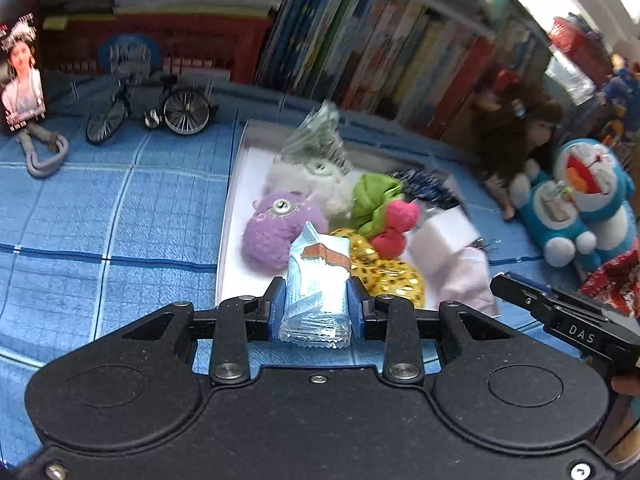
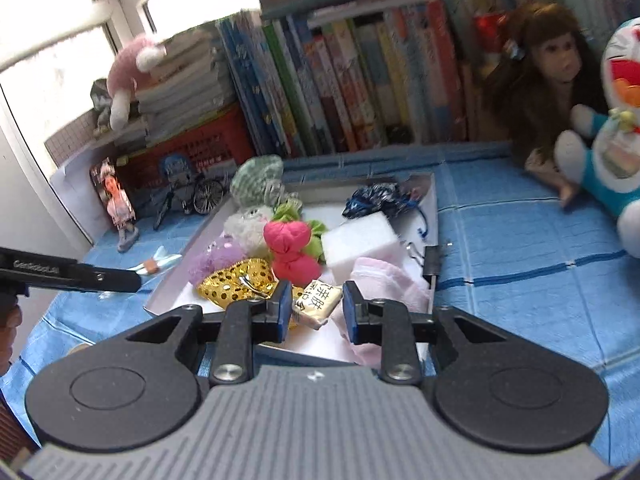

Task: Organize soft objects
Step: 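Carry the mask packet with the left tool while the right tool carries the white packet to the tray, then open the left tool to drop the mask packet while the right tool releases the white packet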

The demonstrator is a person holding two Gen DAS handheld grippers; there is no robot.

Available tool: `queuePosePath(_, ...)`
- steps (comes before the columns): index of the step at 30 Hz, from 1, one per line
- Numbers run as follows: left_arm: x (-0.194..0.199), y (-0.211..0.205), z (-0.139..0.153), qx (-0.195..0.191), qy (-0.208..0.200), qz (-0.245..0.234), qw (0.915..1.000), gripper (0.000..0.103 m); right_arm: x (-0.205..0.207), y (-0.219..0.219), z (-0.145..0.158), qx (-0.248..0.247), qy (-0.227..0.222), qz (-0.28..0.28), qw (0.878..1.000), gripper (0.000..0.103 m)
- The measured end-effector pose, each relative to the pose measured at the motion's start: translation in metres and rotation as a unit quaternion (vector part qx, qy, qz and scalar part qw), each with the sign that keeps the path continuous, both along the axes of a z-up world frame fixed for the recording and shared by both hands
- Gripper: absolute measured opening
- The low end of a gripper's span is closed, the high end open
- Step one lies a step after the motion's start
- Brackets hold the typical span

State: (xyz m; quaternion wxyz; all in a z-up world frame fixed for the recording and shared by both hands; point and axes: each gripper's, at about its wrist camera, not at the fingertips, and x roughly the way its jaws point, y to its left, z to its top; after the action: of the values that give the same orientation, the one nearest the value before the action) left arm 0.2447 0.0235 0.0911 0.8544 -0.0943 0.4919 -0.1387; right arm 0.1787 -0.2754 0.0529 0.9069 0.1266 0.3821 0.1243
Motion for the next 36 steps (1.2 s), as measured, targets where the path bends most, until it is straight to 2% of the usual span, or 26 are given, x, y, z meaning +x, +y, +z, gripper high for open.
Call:
queuePosePath(6, 0.028, -0.008, -0.027, 0.015, 0.026, -0.002, 0.9995, 0.031, 0.031, 0.003, -0.015, 0.04, 0.035, 0.003, 0.999, 0.032)
queuePosePath(11, 0.042, -0.011, -0.038, 0.006, 0.028, -0.008, 0.9995, 0.031, 0.051, 0.012, -0.025, 0.031, 0.047, 0.0, 0.998, 0.032)
queuePosePath(21, 0.052, -0.016, -0.05, 0.02, 0.022, -0.017, 0.9994, 0.033, 0.069, 0.034, -0.038, -0.006, 0.058, -0.001, 0.998, 0.033)
queuePosePath(26, 0.051, -0.021, -0.055, 0.038, 0.026, -0.022, 0.9987, 0.045, 0.069, 0.036, -0.042, -0.022, 0.058, 0.004, 0.998, 0.036)
queuePosePath(27, 0.051, -0.021, -0.055, 0.039, 0.027, -0.021, 0.9986, 0.048, 0.069, 0.035, -0.042, -0.022, 0.058, 0.005, 0.998, 0.037)
queuePosePath(29, 0.051, -0.021, -0.054, 0.039, 0.029, -0.02, 0.9986, 0.051, 0.068, 0.034, -0.042, -0.019, 0.055, 0.007, 0.998, 0.054)
queuePosePath(36, 0.047, -0.022, -0.048, 0.043, 0.023, -0.02, 0.9986, 0.069, 0.063, 0.034, -0.034, -0.012, 0.039, 0.013, 0.999, 0.065)
